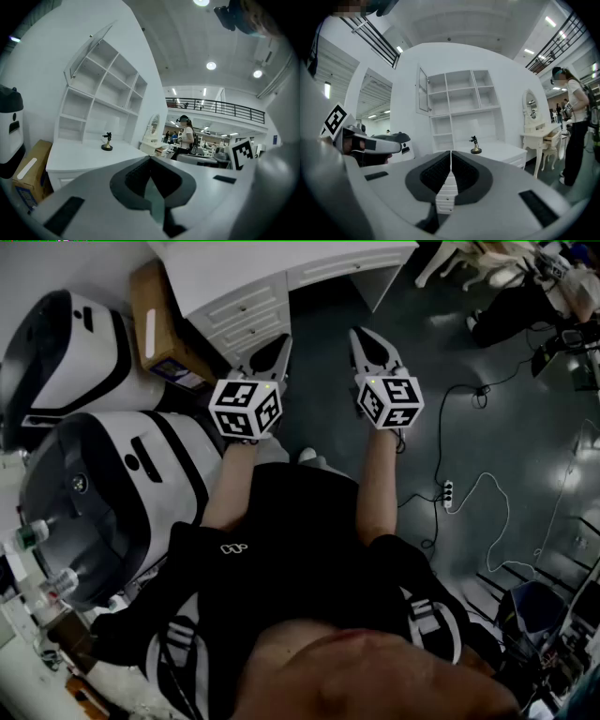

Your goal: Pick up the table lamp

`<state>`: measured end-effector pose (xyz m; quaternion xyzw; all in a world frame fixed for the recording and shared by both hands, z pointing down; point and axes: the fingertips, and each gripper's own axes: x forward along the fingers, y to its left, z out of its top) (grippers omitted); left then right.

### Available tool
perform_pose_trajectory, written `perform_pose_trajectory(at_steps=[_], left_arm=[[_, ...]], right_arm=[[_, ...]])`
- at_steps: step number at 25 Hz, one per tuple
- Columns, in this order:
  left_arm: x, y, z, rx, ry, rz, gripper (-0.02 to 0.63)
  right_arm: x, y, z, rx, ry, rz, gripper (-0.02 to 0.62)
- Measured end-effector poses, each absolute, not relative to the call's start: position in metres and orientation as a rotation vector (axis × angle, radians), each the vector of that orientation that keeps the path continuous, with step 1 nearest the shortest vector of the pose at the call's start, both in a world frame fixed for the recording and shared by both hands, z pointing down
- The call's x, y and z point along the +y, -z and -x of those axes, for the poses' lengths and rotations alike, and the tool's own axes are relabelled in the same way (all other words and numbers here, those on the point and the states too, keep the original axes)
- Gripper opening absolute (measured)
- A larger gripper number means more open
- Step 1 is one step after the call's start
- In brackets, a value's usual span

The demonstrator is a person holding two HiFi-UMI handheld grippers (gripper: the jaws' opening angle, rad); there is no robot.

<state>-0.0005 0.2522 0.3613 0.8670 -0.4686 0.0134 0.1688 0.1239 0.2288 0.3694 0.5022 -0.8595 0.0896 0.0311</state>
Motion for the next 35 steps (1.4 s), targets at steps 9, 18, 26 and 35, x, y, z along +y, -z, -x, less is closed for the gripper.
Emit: perform_pose_trajectory(at_steps=[9,18,26,35], left_arm=[[0.255,-0.359,-0.015,-1.312,-0.02,-2.487,0.011],[0.259,-0.359,-0.017,-1.335,-0.015,-2.475,0.011],[0.246,-0.376,0.005,-1.399,-0.011,-2.396,0.011],[0.219,-0.392,-0.008,-1.341,-0.062,-2.39,0.011]], right_arm=[[0.231,-0.362,-0.147,-2.622,-0.22,-1.606,0.026],[0.228,-0.362,-0.155,-2.643,-0.236,-1.618,0.026],[0.214,-0.379,-0.131,-2.659,-0.275,-1.539,0.023],[0.192,-0.394,-0.144,-2.63,-0.336,-1.573,0.018]])
